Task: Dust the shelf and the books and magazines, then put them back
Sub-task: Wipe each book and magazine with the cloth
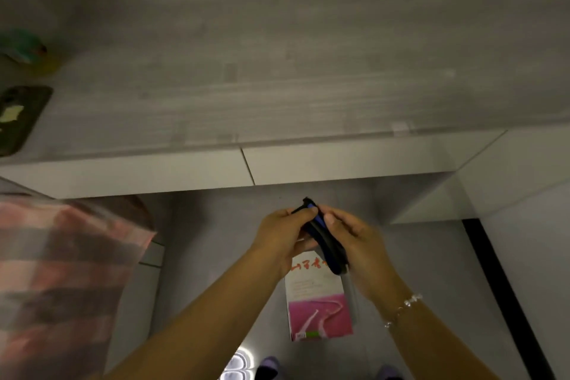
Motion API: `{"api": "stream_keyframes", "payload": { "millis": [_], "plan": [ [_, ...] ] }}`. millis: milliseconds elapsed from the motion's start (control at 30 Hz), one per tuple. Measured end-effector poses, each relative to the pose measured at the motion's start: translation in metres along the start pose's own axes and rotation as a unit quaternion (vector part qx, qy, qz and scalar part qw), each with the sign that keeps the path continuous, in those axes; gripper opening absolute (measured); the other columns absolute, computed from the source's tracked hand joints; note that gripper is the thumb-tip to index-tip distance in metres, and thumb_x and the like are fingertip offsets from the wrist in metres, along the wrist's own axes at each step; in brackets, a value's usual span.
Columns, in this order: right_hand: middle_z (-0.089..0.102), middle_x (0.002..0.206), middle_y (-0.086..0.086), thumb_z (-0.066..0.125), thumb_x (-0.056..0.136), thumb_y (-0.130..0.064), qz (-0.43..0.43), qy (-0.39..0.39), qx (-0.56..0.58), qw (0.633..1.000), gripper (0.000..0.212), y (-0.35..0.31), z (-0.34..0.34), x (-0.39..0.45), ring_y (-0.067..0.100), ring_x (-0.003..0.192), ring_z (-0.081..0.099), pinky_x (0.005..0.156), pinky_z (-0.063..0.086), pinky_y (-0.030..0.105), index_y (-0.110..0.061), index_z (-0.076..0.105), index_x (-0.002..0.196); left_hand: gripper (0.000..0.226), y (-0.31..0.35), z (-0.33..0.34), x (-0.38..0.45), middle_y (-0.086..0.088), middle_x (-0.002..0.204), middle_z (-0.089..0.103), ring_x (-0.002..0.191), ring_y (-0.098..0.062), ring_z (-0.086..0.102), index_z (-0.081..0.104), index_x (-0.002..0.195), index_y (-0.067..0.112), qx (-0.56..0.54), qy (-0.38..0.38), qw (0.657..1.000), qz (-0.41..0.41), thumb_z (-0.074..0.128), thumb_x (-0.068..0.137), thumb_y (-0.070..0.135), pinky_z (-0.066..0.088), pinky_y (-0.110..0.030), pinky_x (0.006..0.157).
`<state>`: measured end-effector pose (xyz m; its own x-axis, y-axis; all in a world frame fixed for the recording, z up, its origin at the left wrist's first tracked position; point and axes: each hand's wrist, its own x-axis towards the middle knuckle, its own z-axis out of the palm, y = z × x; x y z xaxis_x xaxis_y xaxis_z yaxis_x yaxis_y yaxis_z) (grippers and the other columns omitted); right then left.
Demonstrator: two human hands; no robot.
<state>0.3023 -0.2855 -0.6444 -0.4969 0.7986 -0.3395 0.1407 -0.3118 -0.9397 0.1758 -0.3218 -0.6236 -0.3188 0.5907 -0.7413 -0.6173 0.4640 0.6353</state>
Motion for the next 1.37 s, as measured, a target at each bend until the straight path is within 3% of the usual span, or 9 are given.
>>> {"api": "stream_keyframes", "payload": {
  "millis": [234,367,534,701,934,1068,1234,1368],
  "plan": [
    [0.072,0.105,-0.004,0.062,0.077,-0.037,0.010,-0.056,0.005,0.998,0.035,0.133,-0.009,0.075,0.012,0.096,0.068,0.085,0.055,0.031,-0.028,0.067,0.110,0.022,-0.085,-0.037,0.121,-0.018,0.102,0.069,0.094,-0.026,0.068,0.061,0.106,0.001,0.006,0.015,1.000,0.010,0.066,0.087,0.011,0.058,-0.035,0.077],
    [0.072,0.105,0.002,0.065,0.076,-0.026,0.012,-0.088,0.045,0.995,0.037,0.204,-0.012,0.126,0.017,0.093,0.070,0.072,0.056,0.023,-0.019,0.067,0.112,0.025,-0.122,-0.054,0.186,-0.017,0.096,0.068,0.081,-0.022,0.068,0.059,0.111,-0.002,0.001,0.014,0.999,0.033,0.063,0.089,0.010,0.058,-0.025,0.060],
    [0.071,0.105,0.010,0.062,0.085,-0.014,-0.007,-0.085,0.030,0.996,0.030,0.294,-0.023,0.191,0.024,0.095,0.068,0.084,0.056,0.031,-0.009,0.066,0.114,0.023,-0.171,-0.071,0.265,-0.016,0.092,0.068,0.078,-0.021,0.067,0.059,0.109,-0.003,-0.002,0.017,0.998,0.064,0.062,0.090,0.009,0.058,-0.024,0.057],
    [0.072,0.101,0.009,0.065,0.086,-0.008,-0.032,-0.077,-0.057,0.995,0.018,0.367,-0.035,0.237,0.021,0.092,0.068,0.086,0.055,0.032,-0.015,0.070,0.102,0.007,-0.227,-0.080,0.334,-0.014,0.086,0.067,0.075,-0.020,0.065,0.061,0.094,0.001,-0.029,0.028,0.998,0.053,0.059,0.092,0.008,0.057,-0.026,0.055],
    [0.072,0.095,0.002,0.064,0.087,-0.009,-0.092,-0.065,-0.135,0.984,0.017,0.403,-0.052,0.249,0.014,0.088,0.068,0.077,0.054,0.018,-0.016,0.070,0.102,0.012,-0.271,-0.090,0.372,-0.016,0.088,0.069,0.079,-0.024,0.068,0.062,0.097,-0.001,-0.077,0.025,0.994,0.068,0.057,0.093,0.010,0.058,-0.032,0.060],
    [0.072,0.093,-0.003,0.064,0.088,-0.011,-0.138,-0.074,-0.179,0.971,0.017,0.420,-0.060,0.237,0.009,0.084,0.069,0.075,0.056,0.022,-0.026,0.069,0.095,0.015,-0.289,-0.085,0.378,-0.018,0.090,0.071,0.083,-0.025,0.070,0.064,0.096,-0.001,-0.085,0.009,0.995,0.058,0.057,0.093,0.012,0.059,-0.031,0.061],
    [0.072,0.092,-0.006,0.063,0.089,-0.015,-0.161,-0.046,-0.201,0.965,0.018,0.437,-0.073,0.233,0.006,0.084,0.069,0.074,0.056,0.020,-0.018,0.068,0.106,0.017,-0.308,-0.078,0.386,-0.017,0.091,0.071,0.085,-0.026,0.070,0.063,0.098,-0.001,-0.089,0.010,0.995,0.050,0.056,0.094,0.014,0.059,-0.031,0.061],
    [0.072,0.092,-0.008,0.063,0.089,-0.017,-0.177,-0.050,-0.224,0.957,0.016,0.443,-0.084,0.230,0.006,0.086,0.068,0.076,0.056,0.020,-0.026,0.066,0.102,0.020,-0.315,-0.076,0.392,-0.018,0.092,0.072,0.084,-0.026,0.071,0.063,0.103,-0.001,-0.091,0.004,0.995,0.040,0.057,0.093,0.015,0.059,-0.033,0.065]
  ]
}}
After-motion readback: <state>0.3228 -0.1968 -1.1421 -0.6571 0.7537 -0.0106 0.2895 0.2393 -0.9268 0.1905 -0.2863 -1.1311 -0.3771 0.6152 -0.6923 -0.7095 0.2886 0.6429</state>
